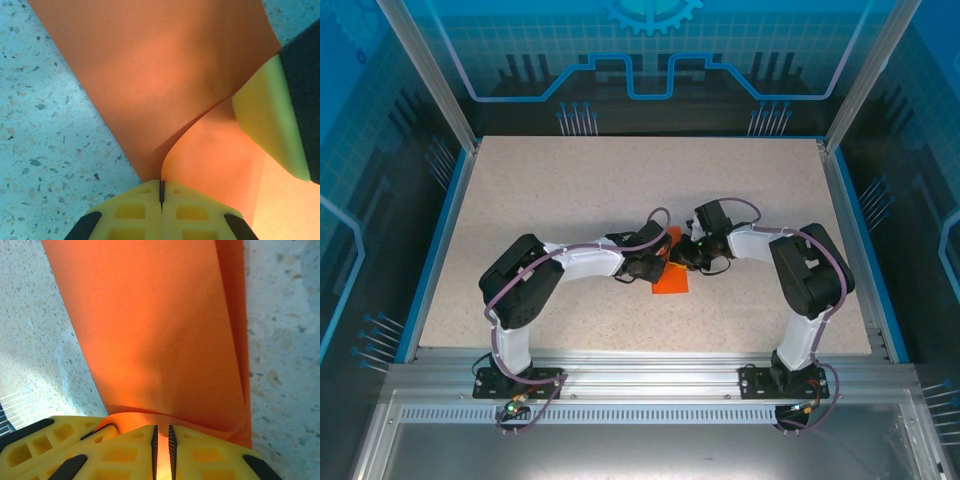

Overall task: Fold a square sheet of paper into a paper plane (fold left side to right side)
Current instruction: Fold the triangle a second time at the center of the table.

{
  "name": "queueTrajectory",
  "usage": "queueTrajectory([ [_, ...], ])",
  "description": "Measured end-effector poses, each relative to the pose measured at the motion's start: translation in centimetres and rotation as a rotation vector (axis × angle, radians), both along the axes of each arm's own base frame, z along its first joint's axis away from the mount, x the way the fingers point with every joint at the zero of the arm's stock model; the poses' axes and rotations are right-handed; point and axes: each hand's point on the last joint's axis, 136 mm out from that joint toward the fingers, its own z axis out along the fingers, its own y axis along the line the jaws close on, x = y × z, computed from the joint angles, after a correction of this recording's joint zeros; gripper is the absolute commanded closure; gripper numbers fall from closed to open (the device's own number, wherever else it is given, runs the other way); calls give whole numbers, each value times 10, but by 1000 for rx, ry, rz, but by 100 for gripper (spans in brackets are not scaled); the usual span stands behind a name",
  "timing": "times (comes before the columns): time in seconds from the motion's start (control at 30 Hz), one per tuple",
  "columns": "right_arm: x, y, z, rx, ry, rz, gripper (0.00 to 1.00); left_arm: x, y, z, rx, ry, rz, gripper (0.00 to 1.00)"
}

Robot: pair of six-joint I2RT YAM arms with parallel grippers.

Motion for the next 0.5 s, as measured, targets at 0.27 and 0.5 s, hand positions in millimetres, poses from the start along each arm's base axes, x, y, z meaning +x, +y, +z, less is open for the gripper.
queueTrajectory([
  [0.27, -2, -4, -5, -21, 3, -9, 84, 0, 0, 0, -1, 0, -1, 94],
  [0.5, -2, -4, -6, -17, -4, -10, 84, -1, 2, 2, 4, 0, 3, 77],
])
